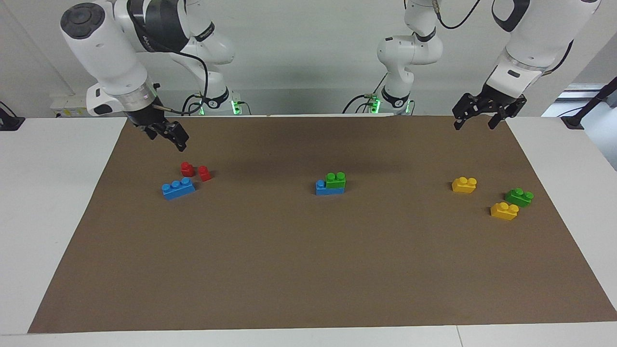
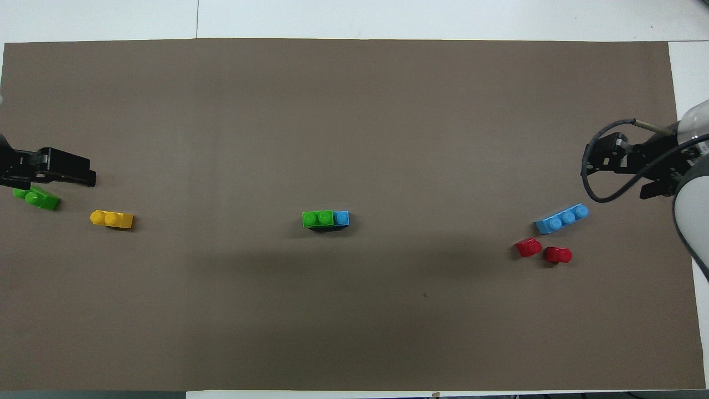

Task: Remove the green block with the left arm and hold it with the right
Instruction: 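Move the left gripper toward the green end while the right gripper approaches the blue end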

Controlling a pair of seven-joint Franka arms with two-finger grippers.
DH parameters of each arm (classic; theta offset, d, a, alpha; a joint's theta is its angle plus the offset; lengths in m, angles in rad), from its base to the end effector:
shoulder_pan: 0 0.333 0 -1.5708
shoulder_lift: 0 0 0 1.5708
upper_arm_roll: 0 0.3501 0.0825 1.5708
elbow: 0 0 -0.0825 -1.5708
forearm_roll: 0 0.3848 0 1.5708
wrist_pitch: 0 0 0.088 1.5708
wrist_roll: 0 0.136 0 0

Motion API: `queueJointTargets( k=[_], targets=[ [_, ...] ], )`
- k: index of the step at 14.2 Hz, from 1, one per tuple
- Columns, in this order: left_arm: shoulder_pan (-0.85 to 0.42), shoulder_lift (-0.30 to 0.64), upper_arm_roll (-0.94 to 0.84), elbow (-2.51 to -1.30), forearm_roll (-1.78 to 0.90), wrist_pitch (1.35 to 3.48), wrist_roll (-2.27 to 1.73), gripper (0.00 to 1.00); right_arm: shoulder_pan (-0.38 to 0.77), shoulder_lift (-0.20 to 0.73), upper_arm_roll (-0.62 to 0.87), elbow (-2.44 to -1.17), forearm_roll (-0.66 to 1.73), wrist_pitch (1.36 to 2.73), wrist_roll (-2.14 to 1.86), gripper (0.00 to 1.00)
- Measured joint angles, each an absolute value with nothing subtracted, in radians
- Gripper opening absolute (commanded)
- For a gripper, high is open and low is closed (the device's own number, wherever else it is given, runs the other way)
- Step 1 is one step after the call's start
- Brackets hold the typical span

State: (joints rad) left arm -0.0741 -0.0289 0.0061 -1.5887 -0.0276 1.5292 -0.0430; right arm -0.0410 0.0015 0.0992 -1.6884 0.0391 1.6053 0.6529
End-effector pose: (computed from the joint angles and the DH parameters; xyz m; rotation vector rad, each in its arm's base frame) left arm 0.5385 -0.0405 0.6335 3.1149 -0.0401 -0.0500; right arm 0.5499 0.0372 0.5763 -2.9922 0.9218 0.1456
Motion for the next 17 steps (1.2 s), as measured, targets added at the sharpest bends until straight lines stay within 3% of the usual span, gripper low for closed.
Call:
queueJointTargets(
  k=[7,11,17],
  targets=[
    [-0.144,-0.087,-0.020,-1.713,-0.033,1.582,-0.474,1.00,0.036,0.035,0.102,-1.763,0.339,1.732,1.323,0.99],
    [-0.244,-0.129,-0.025,-1.809,-0.033,1.669,-0.695,1.00,0.106,0.089,0.104,-1.806,0.503,1.876,1.461,0.99],
    [-0.353,-0.161,-0.026,-1.928,-0.034,1.812,-0.959,1.00,0.219,0.104,0.105,-1.977,0.629,2.125,1.507,0.99]
  ],
)
